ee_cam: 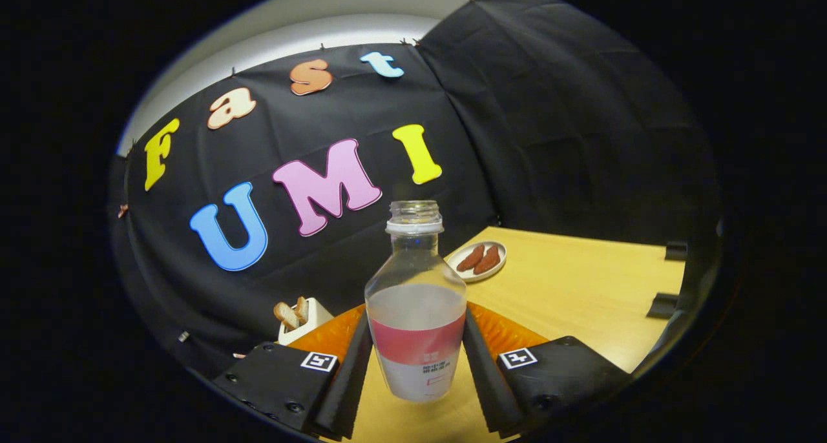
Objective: Take the bottle from table, then pour the juice into the cup, finally place the bottle on the coaster
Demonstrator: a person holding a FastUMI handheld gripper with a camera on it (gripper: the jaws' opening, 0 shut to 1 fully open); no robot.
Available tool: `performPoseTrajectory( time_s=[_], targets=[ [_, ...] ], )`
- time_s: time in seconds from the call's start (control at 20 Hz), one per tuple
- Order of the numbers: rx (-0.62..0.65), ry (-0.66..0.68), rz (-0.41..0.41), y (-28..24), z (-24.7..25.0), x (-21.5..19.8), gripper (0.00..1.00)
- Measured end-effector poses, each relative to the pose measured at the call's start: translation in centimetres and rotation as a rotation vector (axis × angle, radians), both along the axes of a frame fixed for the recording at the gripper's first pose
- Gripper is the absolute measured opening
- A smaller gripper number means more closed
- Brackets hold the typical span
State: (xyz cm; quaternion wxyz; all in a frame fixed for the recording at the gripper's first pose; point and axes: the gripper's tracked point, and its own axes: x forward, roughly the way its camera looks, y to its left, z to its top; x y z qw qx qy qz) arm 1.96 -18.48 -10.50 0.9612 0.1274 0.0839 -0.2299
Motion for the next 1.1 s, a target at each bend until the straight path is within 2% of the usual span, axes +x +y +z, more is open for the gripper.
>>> performPoseTrajectory(
  time_s=[0.15, 0.25, 0.6, 0.95, 1.1],
  targets=[
    [-0.181, 0.005, -0.008, 0.1, 2.1, 1.5, 0.75],
    [-0.234, -0.006, -0.003, 0.9, 2.8, 3.3, 0.76],
    [-0.284, -0.065, -0.004, 2.7, 2.2, 6.3, 0.76],
    [-0.275, -0.012, -0.024, 3.4, -3.5, 8.8, 0.76],
    [-0.327, 0.020, -0.057, 3.3, -5.8, 9.4, 0.76]
  ],
)
